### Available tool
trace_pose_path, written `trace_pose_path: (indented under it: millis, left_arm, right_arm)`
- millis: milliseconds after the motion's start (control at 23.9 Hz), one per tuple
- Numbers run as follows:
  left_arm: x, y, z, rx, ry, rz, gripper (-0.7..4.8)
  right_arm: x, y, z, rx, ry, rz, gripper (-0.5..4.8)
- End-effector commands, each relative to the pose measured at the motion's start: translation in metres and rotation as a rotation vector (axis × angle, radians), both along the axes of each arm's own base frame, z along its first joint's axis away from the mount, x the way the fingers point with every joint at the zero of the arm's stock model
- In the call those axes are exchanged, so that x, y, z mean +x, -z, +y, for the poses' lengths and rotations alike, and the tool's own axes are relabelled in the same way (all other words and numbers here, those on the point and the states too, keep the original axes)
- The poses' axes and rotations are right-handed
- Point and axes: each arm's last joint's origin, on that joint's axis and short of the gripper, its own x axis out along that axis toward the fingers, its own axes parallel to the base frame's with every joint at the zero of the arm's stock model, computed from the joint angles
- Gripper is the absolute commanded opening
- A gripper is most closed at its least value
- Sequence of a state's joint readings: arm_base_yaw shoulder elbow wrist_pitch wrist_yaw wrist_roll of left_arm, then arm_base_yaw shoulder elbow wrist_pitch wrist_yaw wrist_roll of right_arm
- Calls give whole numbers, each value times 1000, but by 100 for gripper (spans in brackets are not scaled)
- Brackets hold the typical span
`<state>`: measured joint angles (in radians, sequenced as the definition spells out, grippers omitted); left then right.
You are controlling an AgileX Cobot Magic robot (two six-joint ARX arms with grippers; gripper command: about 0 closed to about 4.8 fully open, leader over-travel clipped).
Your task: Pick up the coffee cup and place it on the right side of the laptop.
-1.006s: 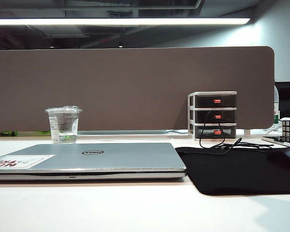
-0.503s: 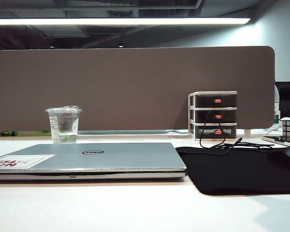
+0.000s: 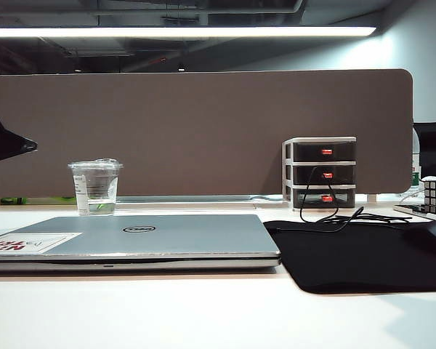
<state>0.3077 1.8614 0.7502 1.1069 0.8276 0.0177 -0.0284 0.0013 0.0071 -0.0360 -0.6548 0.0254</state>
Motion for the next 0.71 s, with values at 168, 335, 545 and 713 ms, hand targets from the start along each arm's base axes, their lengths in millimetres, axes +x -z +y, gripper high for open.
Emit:
trace_pose_path:
  millis: [168,335,545,713]
  left_arm:
    - [27,6,6,-2,122,16,479]
    - [40,15,6,28,163,0,479]
    - [53,31,6,41,218,5,479]
    - [68,42,3,21,263,48,479]
  right_arm:
    - [0,1,0,-7,-2,-7,-1]
    - [0,1,0,-12,-4,-10,-1]
    - [0,2,0,-25,-4,-15,-1]
    - [0,2,0,-27,-4,-17,-1]
